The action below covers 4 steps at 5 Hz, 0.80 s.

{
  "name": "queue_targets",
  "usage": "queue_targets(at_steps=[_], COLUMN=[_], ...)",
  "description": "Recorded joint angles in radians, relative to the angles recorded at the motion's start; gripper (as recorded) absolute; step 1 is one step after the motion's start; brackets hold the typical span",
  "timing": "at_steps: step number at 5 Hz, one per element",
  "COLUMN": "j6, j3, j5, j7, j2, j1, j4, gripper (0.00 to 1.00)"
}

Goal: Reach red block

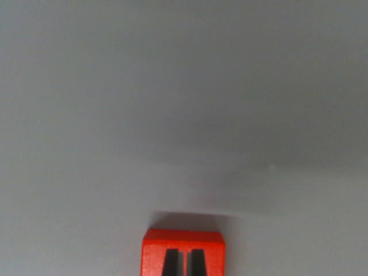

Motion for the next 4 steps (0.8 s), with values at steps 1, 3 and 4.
queue_targets(at_steps=[1,3,4], j6=[-0.031,-0.061,-0.061], j3=[0.001,0.002,0.002], j5=[0.0003,0.0006,0.0006], j7=[0.001,0.001,0.001], j2=[0.006,0.012,0.012], j1=[0.0015,0.0029,0.0029], j4=[-0.024,-0.047,-0.047], gripper=[0.00,0.00,0.00])
